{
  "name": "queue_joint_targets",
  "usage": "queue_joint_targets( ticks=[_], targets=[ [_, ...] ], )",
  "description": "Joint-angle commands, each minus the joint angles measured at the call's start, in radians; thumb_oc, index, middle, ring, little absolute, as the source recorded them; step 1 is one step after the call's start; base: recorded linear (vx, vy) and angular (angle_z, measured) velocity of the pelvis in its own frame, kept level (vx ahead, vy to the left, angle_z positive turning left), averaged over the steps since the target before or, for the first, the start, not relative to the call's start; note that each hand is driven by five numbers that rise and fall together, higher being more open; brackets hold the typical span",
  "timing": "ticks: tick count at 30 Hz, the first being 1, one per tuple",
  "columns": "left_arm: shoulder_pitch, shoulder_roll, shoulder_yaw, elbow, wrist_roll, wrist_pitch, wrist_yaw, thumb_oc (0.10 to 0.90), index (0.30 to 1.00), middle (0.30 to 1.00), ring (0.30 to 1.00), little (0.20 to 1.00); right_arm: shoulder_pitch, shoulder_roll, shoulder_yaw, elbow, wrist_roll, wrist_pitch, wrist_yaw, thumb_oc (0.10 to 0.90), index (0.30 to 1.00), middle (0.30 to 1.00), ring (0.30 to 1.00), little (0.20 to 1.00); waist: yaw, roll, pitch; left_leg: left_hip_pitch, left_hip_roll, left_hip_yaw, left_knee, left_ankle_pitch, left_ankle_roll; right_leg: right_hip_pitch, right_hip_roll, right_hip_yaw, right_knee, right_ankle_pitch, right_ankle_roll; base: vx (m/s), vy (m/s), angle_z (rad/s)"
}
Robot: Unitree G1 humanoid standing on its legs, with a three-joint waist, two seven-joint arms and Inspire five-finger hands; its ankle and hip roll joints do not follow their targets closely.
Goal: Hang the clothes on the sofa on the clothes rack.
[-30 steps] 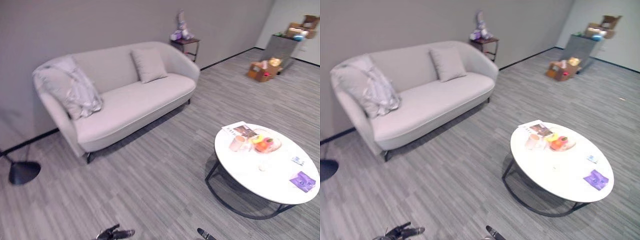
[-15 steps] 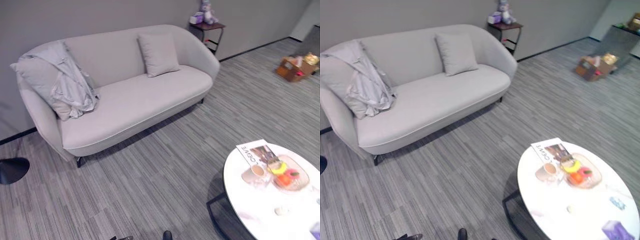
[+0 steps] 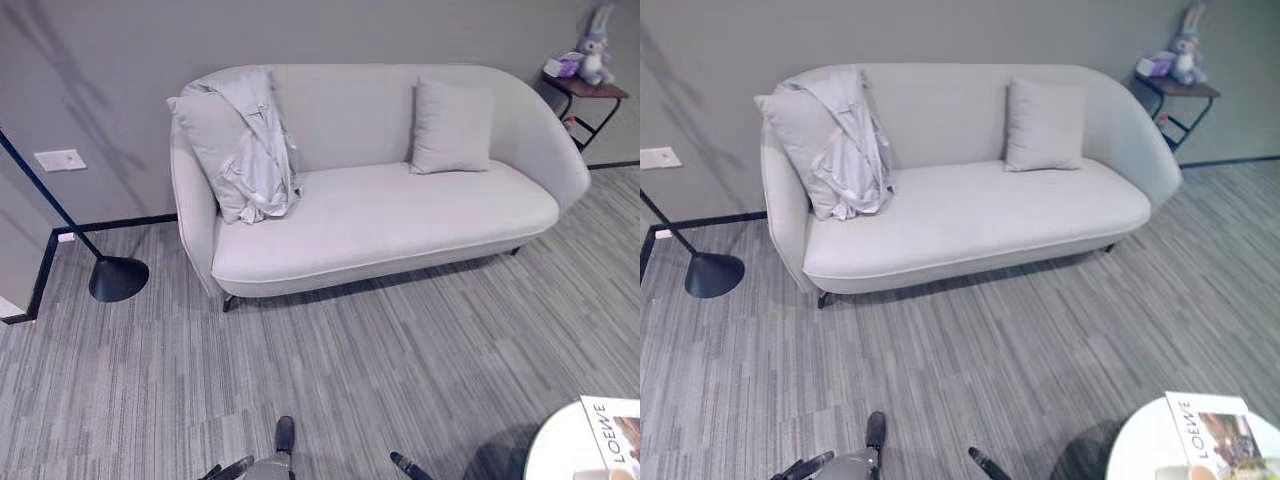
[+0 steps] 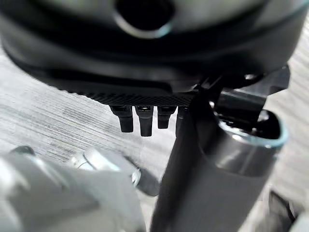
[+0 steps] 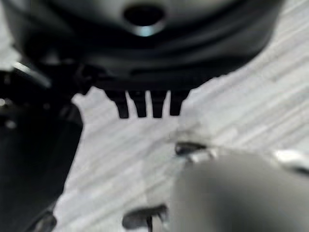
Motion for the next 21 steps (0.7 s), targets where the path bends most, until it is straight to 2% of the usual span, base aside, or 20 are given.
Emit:
queue_joint_targets(
  ticks=[1,3,4,5,6,7,9,10,13,14,15,16,18,19,20,21],
  targets=[
    [0.016,0.008,-0.054,0.048,0.018,0.003,0.013,0.800,0.900,0.900,0.900,0.900,0.062,-0.063,-0.012,-0.009,-0.031,-0.012,0.000,0.800,0.900,0.900,0.900,0.900,0.007,0.001,-0.109,-0.032,0.044,-0.093,0.021,-0.041,-0.031,-0.090,-0.001,0.079,0.083,-0.002,0.020,0.33,0.184,-0.16],
    [0.022,0.025,-0.057,0.047,0.062,0.005,0.017,0.800,0.900,0.900,0.900,0.900,0.062,-0.064,-0.036,0.013,-0.025,-0.008,-0.007,0.800,0.900,0.900,0.900,0.900,0.010,-0.007,-0.125,0.017,0.022,-0.077,-0.008,-0.060,-0.006,-0.117,-0.038,0.095,0.158,0.070,0.048,0.45,0.283,0.08],
    [0.020,0.033,-0.072,0.044,0.096,0.007,0.019,0.800,0.900,0.900,0.900,0.900,0.058,-0.068,-0.047,0.014,-0.020,-0.013,-0.012,0.800,0.900,0.900,0.900,0.900,0.009,-0.008,-0.126,0.051,0.007,-0.068,-0.031,-0.068,0.011,-0.145,-0.061,0.108,0.240,0.124,0.062,0.37,0.312,0.00],
    [0.015,0.039,-0.090,0.036,0.121,0.009,0.021,0.800,0.900,0.900,0.900,0.900,0.050,-0.073,-0.054,0.003,-0.017,-0.017,-0.020,0.800,0.900,0.900,0.900,0.900,0.003,-0.003,-0.118,0.077,-0.005,-0.063,-0.040,-0.081,0.028,-0.187,-0.079,0.116,0.345,0.178,0.069,0.40,0.409,-0.01],
    [0.003,0.050,-0.120,0.012,0.158,0.012,0.026,0.800,0.900,0.900,0.900,0.900,0.031,-0.090,-0.073,-0.033,-0.003,-0.030,-0.045,0.800,0.900,0.900,0.900,0.900,-0.012,0.010,-0.098,0.115,-0.025,-0.065,-0.040,-0.109,0.057,-0.272,-0.107,0.133,0.524,0.269,0.075,0.44,0.426,-0.04],
    [-0.021,0.066,-0.175,-0.017,0.214,0.008,0.035,0.800,0.900,0.900,0.900,0.900,0.004,-0.112,-0.084,-0.070,0.006,-0.046,-0.072,0.800,0.900,0.900,0.900,0.900,-0.026,0.019,-0.077,0.151,-0.034,-0.065,-0.040,-0.141,0.071,-0.323,-0.130,0.130,0.623,0.298,0.084,0.42,0.352,0.03],
    [-0.028,0.073,-0.192,-0.024,0.240,0.009,0.037,0.800,0.900,0.900,0.900,0.900,-0.010,-0.122,-0.090,-0.098,0.006,-0.049,-0.087,0.800,0.900,0.900,0.900,0.900,-0.029,0.024,-0.069,0.157,-0.029,-0.057,-0.040,-0.142,0.079,-0.369,-0.142,0.116,0.668,0.289,0.067,0.16,0.107,0.07],
    [-0.038,0.084,-0.208,-0.040,0.257,0.007,0.040,0.800,0.900,0.900,0.900,0.900,-0.021,-0.143,-0.096,-0.154,0.004,-0.054,-0.101,0.800,0.900,0.900,0.900,0.900,-0.036,0.033,-0.066,0.168,-0.019,-0.056,-0.040,-0.151,0.077,-0.403,-0.136,0.103,0.670,0.242,0.054,0.10,-0.009,0.15],
    [-0.049,0.099,-0.248,-0.108,0.314,-0.005,0.044,0.800,0.900,0.900,0.900,0.900,-0.004,-0.215,-0.138,-0.468,-0.031,-0.086,-0.162,0.800,0.900,0.900,0.900,0.900,-0.064,0.047,-0.046,0.192,0.011,-0.061,-0.040,-0.168,0.055,-0.431,-0.077,0.109,0.501,0.174,0.049,0.21,-0.102,0.08],
    [-0.052,0.096,-0.266,-0.125,0.343,-0.006,0.045,0.800,0.900,0.900,0.900,0.900,0.003,-0.244,-0.156,-0.556,-0.061,-0.092,-0.187,0.800,0.900,0.900,0.900,0.900,-0.071,0.050,-0.043,0.197,0.020,-0.063,-0.040,-0.176,0.046,-0.426,-0.061,0.123,0.377,0.173,0.057,0.13,-0.106,0.03],
    [-0.051,0.096,-0.267,-0.125,0.343,-0.006,0.045,0.800,0.900,0.900,0.900,0.900,0.005,-0.244,-0.157,-0.558,-0.061,-0.091,-0.188,0.800,0.900,0.900,0.900,0.900,-0.070,0.053,-0.043,0.196,0.023,-0.063,-0.040,-0.176,0.045,-0.423,-0.057,0.121,0.369,0.178,0.056,0.21,-0.199,-0.02],
    [-0.060,0.082,-0.291,-0.142,0.379,-0.010,0.048,0.800,0.900,0.900,0.900,0.900,0.015,-0.285,-0.191,-0.698,-0.128,-0.095,-0.228,0.800,0.900,0.900,0.900,0.900,-0.078,0.051,-0.031,0.214,0.036,-0.072,-0.040,-0.198,0.029,-0.417,-0.040,0.174,0.144,0.205,0.079,0.25,-0.217,-0.03],
    [-0.064,0.056,-0.282,-0.133,0.402,-0.012,0.051,0.800,0.900,0.900,0.900,0.900,0.037,-0.313,-0.220,-0.860,-0.233,-0.104,-0.259,0.800,0.900,0.900,0.900,0.900,-0.087,0.043,-0.024,0.256,0.061,-0.087,-0.040,-0.232,0.008,-0.458,-0.038,0.266,-0.045,0.280,0.118,0.43,-0.366,0.00],
    [-0.062,0.048,-0.276,-0.126,0.403,-0.011,0.053,0.800,0.900,0.900,0.900,0.900,0.043,-0.320,-0.220,-0.893,-0.254,-0.106,-0.259,0.800,0.900,0.900,0.900,0.900,-0.087,0.041,-0.023,0.272,0.073,-0.093,-0.040,-0.241,-0.001,-0.462,-0.031,0.281,-0.070,0.299,0.125,0.56,-0.528,0.21],
    [-0.057,0.039,-0.256,-0.117,0.393,-0.012,0.048,0.800,0.900,0.900,0.900,0.900,0.057,-0.327,-0.214,-0.953,-0.278,-0.112,-0.242,0.800,0.900,0.900,0.900,0.900,-0.086,0.023,-0.040,0.292,0.096,-0.112,-0.040,-0.258,-0.019,-0.451,-0.032,0.296,-0.086,0.285,0.125,0.37,-0.364,0.46],
    [-0.057,0.039,-0.256,-0.117,0.393,-0.012,0.048,0.800,0.900,0.900,0.900,0.900,0.059,-0.326,-0.214,-0.955,-0.278,-0.111,-0.242,0.800,0.900,0.900,0.900,0.900,-0.090,0.024,-0.040,0.293,0.097,-0.117,-0.040,-0.258,-0.020,-0.448,-0.032,0.291,-0.086,0.284,0.125,0.47,-0.571,0.60]
  ],
)
